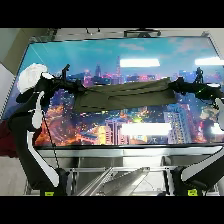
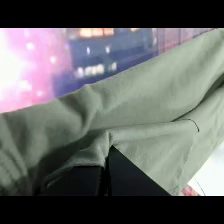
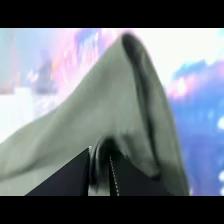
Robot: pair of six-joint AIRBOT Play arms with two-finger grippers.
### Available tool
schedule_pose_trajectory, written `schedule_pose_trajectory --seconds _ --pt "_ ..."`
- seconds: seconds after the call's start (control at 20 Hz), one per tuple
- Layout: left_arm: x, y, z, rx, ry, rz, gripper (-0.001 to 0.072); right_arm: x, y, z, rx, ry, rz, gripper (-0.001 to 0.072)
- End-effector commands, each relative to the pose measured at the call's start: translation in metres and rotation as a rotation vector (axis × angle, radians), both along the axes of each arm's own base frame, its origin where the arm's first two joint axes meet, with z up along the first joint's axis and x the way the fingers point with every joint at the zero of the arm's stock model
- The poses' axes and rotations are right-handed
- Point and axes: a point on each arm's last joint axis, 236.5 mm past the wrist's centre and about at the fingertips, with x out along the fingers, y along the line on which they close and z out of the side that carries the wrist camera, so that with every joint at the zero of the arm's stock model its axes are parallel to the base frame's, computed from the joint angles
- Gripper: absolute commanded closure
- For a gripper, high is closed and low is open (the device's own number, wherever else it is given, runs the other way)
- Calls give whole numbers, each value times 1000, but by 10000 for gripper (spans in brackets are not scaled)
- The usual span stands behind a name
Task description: Fold the shirts.
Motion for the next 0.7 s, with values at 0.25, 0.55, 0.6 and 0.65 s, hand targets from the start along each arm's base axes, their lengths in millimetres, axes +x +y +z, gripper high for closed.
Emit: schedule_pose_trajectory --seconds 0.25,0.55,0.6,0.65 --pt "6 17 38 26 -75 10 393 5 -26 10 -191 -20 76 233" --pt "-9 52 102 30 -130 11 396 -8 -19 -14 -174 61 134 60" --pt "-14 50 111 29 -134 -5 397 -12 -12 -21 -150 80 155 61" --pt "-19 45 119 28 -141 -26 401 -14 -6 -28 -134 95 170 64"
